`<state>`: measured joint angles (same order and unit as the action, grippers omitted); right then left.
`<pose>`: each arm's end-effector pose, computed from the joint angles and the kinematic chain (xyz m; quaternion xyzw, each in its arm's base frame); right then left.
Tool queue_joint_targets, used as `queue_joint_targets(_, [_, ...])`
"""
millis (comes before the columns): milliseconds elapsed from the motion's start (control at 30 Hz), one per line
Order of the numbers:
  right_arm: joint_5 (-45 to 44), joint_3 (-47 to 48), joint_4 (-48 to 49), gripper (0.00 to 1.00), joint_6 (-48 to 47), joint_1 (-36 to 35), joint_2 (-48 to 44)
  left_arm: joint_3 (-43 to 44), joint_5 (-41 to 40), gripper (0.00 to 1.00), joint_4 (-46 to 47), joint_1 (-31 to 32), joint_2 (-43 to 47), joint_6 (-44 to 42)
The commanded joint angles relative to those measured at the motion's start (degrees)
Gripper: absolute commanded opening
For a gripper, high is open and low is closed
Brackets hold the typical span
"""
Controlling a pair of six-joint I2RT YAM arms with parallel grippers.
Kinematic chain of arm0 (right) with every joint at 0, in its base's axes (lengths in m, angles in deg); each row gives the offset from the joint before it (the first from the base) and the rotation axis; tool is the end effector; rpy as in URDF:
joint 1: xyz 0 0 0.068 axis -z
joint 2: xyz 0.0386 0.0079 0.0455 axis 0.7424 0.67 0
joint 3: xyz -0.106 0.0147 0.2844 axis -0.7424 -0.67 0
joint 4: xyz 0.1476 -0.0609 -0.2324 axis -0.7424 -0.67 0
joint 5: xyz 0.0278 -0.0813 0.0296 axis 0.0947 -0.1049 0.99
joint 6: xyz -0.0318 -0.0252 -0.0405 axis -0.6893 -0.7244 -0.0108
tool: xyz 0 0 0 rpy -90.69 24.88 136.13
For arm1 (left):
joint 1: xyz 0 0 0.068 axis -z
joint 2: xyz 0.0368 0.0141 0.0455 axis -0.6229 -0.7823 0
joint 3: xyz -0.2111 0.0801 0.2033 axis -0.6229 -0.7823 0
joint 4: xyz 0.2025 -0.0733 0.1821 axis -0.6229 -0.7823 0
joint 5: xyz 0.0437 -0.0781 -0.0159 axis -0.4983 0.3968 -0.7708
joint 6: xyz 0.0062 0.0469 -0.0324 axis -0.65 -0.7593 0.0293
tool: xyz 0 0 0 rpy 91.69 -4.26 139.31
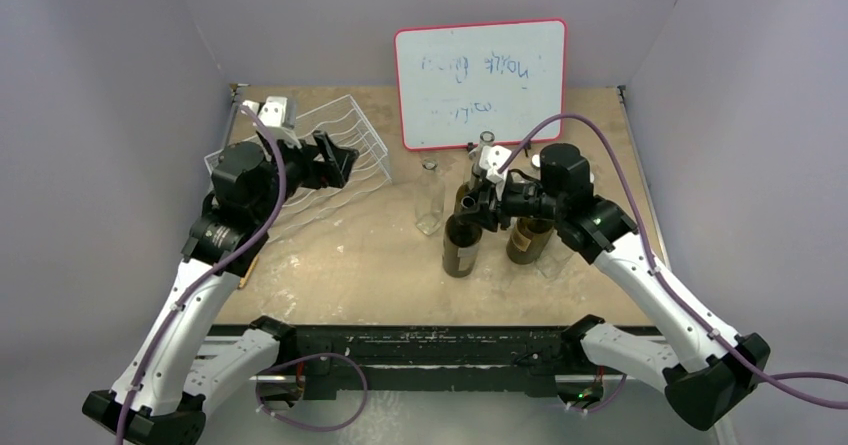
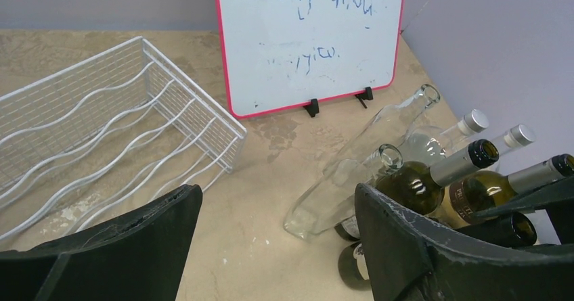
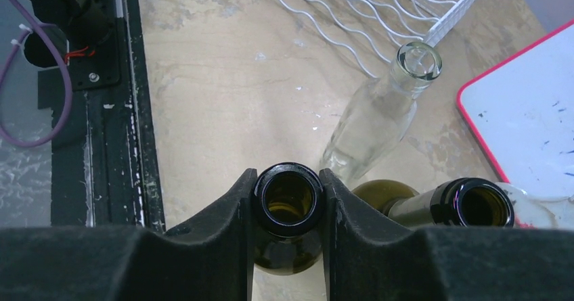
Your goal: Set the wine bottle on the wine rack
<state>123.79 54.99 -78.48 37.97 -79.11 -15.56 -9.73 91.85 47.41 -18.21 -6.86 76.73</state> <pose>0.1869 0.1425 0.3947 -0.4986 0.6001 0.3199 0.5375 0.1785 -0.0694 0.4399 0.0144 0.7587 -0.2626 0.5960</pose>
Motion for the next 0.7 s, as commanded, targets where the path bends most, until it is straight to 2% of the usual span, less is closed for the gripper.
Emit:
queue_joint_targets(0, [3.4,1.7,4.6,0.0,1.1,-0.4,-0.3,-3.1,1.8,0.82,6.8,1.8,2.3,-0.7])
queue_joint_targets(233, [9.8,6.4,12.7,0.0,10.2,-0.4,0.2,-8.7,11.6,0.81,8.0,4.8,5.0,-9.7])
queue_joint_targets(433, [10.7,7.5,28.0,0.0,23.8,-0.4,0.3,-13.5,24.6,0.81,8.4,5.9,8.7,-17.4])
queue_joint_targets(567, [8.5,12.4,31.5,0.0,31.4,-0.4,4.0,-16.6,27.8,0.82,9.4,6.0,11.0,-17.5])
queue_joint_targets(667, [5.8,16.2,32.0,0.0,34.5,-0.5,6.7,-21.5,29.0,0.83,18.9,6.0,11.7,-9.3])
